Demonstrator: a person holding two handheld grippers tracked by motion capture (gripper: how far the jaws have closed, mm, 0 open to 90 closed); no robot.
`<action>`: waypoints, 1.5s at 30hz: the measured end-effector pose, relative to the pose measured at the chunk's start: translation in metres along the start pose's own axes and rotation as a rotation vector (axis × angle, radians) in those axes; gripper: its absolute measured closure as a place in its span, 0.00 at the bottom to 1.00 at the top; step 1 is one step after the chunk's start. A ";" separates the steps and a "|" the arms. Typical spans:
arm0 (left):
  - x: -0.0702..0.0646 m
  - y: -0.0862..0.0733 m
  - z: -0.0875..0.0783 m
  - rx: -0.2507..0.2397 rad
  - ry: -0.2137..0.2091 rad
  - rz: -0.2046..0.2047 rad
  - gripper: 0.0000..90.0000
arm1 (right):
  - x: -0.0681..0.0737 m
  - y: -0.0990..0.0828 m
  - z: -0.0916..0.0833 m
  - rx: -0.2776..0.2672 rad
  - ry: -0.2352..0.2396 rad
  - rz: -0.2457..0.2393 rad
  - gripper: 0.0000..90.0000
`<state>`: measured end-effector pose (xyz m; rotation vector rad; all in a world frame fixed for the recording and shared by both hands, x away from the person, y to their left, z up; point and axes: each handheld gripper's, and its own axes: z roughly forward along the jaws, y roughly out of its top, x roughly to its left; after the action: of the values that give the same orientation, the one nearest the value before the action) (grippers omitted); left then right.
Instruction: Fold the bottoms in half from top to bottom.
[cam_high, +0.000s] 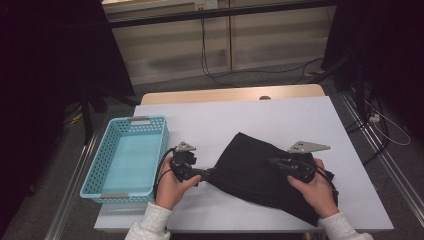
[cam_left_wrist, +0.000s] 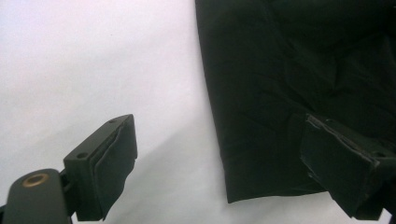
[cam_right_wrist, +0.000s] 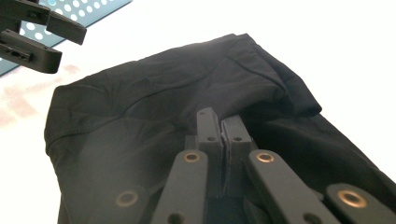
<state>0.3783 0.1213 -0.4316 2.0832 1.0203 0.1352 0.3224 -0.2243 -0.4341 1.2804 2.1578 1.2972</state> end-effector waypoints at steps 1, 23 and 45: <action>0.000 0.000 0.000 -0.002 0.000 0.000 0.13 | 0.000 0.000 -0.001 -0.001 -0.001 -0.002 0.98; -0.002 0.002 0.005 0.008 -0.009 0.007 0.13 | -0.008 -0.010 -0.018 0.008 -0.022 0.011 0.98; -0.005 0.006 0.009 0.016 -0.022 0.024 0.13 | -0.011 -0.018 -0.035 0.011 -0.047 0.022 0.98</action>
<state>0.3826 0.1099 -0.4320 2.1072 0.9868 0.1167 0.2966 -0.2557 -0.4320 1.3287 2.1274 1.2518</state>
